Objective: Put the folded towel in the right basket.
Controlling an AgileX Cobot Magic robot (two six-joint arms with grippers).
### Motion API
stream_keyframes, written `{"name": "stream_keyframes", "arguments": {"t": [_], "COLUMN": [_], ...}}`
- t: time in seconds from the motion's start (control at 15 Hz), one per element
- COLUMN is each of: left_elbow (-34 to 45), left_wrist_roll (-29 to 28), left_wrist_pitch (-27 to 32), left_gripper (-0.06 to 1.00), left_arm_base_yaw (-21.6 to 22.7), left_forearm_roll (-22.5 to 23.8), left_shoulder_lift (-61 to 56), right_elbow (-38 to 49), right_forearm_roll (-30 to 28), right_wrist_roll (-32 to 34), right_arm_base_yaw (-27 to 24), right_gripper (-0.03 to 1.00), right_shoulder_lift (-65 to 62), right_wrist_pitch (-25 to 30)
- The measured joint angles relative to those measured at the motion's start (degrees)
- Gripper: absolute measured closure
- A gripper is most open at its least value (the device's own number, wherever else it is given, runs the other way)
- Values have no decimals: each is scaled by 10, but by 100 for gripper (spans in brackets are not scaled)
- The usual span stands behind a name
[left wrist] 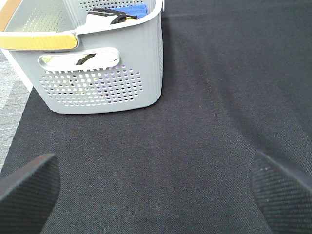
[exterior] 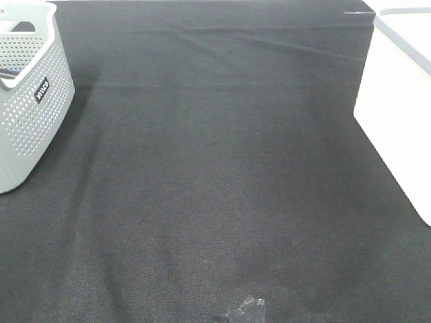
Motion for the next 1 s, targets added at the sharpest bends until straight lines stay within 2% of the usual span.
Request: {"name": "stream_keyframes", "arguments": {"t": [0.13,0.33,0.4,0.47,0.6,0.67,0.87,0.93,1.0], "left_elbow": [0,0,0,0,0,0,0,0,0], "left_wrist_roll": [0,0,0,0,0,0,0,0,0], "left_wrist_pitch": [0,0,0,0,0,0,0,0,0], "left_gripper": [-5,-5,-5,-5,-5,-5,-5,-5,-5], "left_arm_base_yaw": [0,0,0,0,0,0,0,0,0], "left_forearm_roll": [0,0,0,0,0,0,0,0,0], "left_shoulder_lift": [0,0,0,0,0,0,0,0,0], "right_elbow": [-1,-9,-9,-9,-7,7,97,97,161], "right_forearm_roll": [8,-1,-10,-33,-65,-76,-101,-101,-112], "right_wrist_roll": [2,42,64,73,81,93,120,120,129], "right_arm_base_yaw": [16,89,116,139,147,147,147,147,147], "right_gripper": [0,0,0,0,0,0,0,0,0], "right_shoulder_lift": [-12,-54,-70,-93,-130,-158,-291,-291,-362], "right_wrist_pitch": [15,34,54,100,158,169,176,176,176]}}
